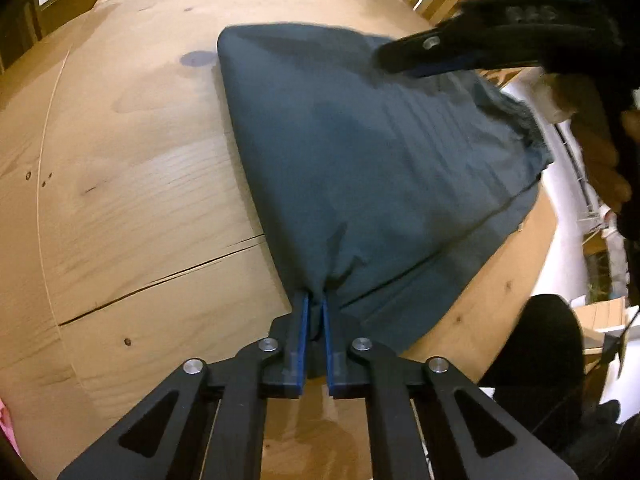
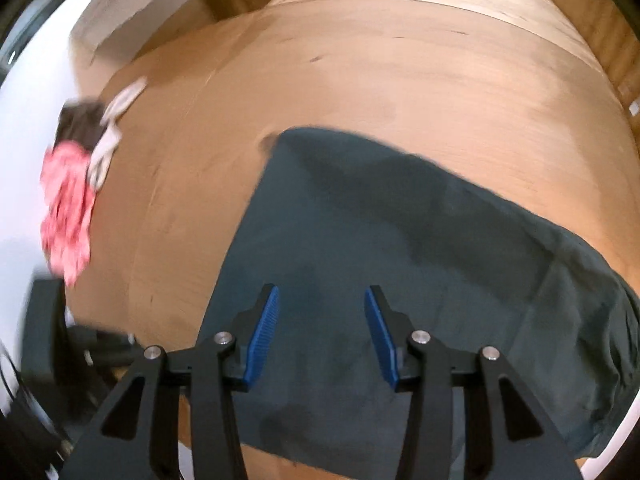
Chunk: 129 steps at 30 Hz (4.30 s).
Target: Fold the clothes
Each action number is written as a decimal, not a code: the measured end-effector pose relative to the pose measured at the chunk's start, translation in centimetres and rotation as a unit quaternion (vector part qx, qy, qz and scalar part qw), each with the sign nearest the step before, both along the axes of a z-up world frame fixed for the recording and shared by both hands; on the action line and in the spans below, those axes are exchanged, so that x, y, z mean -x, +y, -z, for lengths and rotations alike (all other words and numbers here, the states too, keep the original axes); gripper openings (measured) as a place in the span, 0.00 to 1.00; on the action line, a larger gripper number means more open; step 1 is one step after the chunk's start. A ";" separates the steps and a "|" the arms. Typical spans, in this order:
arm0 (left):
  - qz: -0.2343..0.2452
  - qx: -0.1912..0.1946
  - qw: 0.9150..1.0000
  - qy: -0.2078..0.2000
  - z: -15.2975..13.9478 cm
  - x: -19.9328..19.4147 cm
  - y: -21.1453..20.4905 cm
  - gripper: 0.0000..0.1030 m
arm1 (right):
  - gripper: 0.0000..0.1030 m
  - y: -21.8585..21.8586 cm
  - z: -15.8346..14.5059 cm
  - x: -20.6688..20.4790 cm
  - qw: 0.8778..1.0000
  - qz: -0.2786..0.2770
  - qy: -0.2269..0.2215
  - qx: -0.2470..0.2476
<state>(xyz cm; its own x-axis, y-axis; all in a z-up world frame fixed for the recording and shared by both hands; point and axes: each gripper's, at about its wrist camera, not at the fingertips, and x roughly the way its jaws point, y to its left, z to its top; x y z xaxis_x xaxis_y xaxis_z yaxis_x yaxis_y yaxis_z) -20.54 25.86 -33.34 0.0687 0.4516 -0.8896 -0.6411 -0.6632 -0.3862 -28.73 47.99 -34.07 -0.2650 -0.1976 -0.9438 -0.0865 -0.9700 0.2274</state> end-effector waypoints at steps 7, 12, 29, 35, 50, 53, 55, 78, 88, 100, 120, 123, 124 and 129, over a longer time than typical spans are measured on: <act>-0.019 0.001 1.000 0.021 -3.0 3.0 -2.3 0.02 | 0.42 -5.8 0.6 -9.2 0.994 -0.098 0.013 0.038; -0.038 0.015 0.998 0.047 -5.9 3.9 -7.0 0.02 | 0.42 -9.9 0.8 -9.5 0.986 -0.155 0.043 0.032; -0.022 0.010 0.999 0.043 -3.4 7.2 -6.5 0.04 | 0.02 -12.0 3.2 -8.4 0.964 -0.263 -0.020 0.007; -0.022 -0.018 0.999 -0.017 -1.5 7.5 -5.3 0.11 | 0.05 -10.2 3.0 -8.8 0.967 -0.255 -0.029 0.015; 0.033 -0.029 0.995 -0.084 1.3 5.7 3.5 0.43 | 0.07 -2.8 5.1 -10.5 0.989 -0.124 -0.028 0.072; 0.034 -0.022 0.997 -0.071 1.4 5.6 4.5 0.34 | 0.07 -1.2 5.4 -10.5 0.992 -0.090 -0.012 0.085; 0.035 -0.015 0.998 -0.050 1.4 5.3 5.1 0.04 | 0.07 0.4 5.2 -10.6 0.993 -0.059 0.001 0.099; 0.221 -0.167 0.961 -0.005 -10.9 -8.0 34.5 0.04 | 0.08 35.8 1.7 -29.6 0.906 0.400 0.088 0.105; 0.228 -0.138 0.964 -0.001 -9.1 -11.3 30.8 0.28 | 0.28 39.1 -0.5 -30.6 0.924 0.348 0.114 0.109; 0.146 -0.068 0.986 -0.041 -4.1 -4.2 24.9 0.26 | 0.45 24.7 0.4 -20.2 0.997 0.011 0.063 -0.052; 0.240 -0.039 0.970 -0.026 -2.3 -9.0 28.1 0.26 | 0.30 38.3 -4.1 -19.8 0.948 0.274 0.079 -0.138; 0.231 -0.048 0.972 0.007 -3.3 -6.8 29.3 0.26 | 0.30 36.1 -3.6 -19.9 0.961 0.236 0.085 -0.114; 0.226 -0.050 0.973 0.016 -3.6 -5.9 29.7 0.26 | 0.30 35.3 -2.9 -19.7 0.966 0.222 0.083 -0.100; 0.197 -0.032 0.976 0.089 -4.6 0.1 32.1 0.26 | 0.31 31.3 2.3 -20.0 0.984 0.150 0.019 -0.092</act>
<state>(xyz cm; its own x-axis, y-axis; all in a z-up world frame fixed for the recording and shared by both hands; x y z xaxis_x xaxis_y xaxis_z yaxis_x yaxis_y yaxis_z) -20.59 58.01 -28.76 0.0954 0.4768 -0.8738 -0.9018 -0.3303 -0.2787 -8.77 79.25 -36.38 -0.3203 0.0681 -0.9449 -0.3699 -0.9272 0.0586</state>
